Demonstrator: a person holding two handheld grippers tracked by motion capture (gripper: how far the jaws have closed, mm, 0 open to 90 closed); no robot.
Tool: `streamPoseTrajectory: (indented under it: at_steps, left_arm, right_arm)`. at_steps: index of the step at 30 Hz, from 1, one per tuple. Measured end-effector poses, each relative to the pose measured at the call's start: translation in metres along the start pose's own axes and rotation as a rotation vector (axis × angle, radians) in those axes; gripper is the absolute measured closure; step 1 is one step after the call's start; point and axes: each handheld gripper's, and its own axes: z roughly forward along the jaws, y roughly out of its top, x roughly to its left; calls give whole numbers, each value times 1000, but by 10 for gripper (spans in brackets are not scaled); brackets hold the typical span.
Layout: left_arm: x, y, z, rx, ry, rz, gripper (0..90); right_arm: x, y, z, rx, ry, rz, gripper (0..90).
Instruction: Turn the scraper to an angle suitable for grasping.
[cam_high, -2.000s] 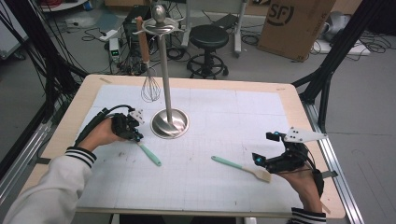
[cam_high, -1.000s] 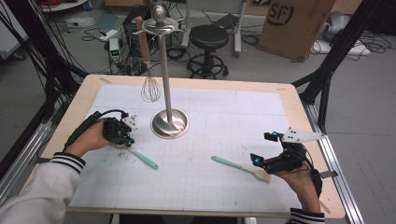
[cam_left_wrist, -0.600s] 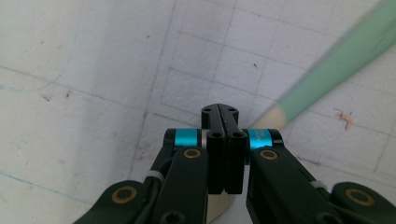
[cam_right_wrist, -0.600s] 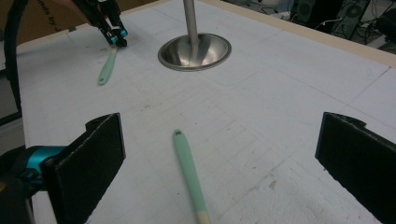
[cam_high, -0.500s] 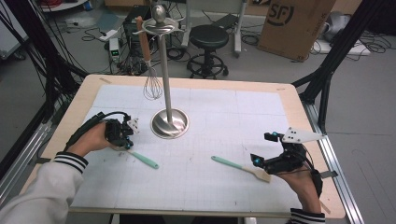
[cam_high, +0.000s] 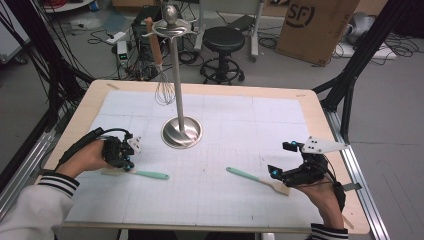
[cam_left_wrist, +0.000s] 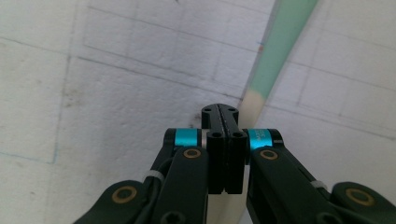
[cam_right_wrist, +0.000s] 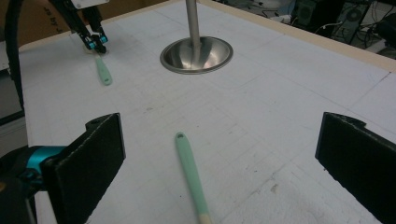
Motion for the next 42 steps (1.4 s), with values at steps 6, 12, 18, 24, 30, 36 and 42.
streamPoseTrajectory:
  at_steps: [6, 12, 18, 24, 30, 36, 42]
  left_arm:
    - [-3, -2, -7, -40, -20, 23, 869]
    - [-14, 1, -27, -123, -9, 11, 622]
    - [-21, 4, -54, -238, 30, -4, 311]
    - [-25, 6, -68, -231, 21, -20, 41]
    - [-28, 3, -73, -279, 66, 2, 16]
    - [-24, -2, -66, -296, 76, 30, 30]
    - [-20, -8, -48, -267, 47, 41, 99]
  right_arm:
    - [0, 1, -1, -3, 1, -2, 3]
    - [0, 1, -1, -5, 2, -2, 3]
    - [-1, -1, 0, -1, 1, 1, 3]
    - [-1, 0, -5, -13, -4, 6, 3]
    - [-1, 0, -7, -17, -8, 4, 3]
    - [0, 1, -5, -10, -4, 0, 3]
    - [0, 0, -5, -5, -5, 4, 3]
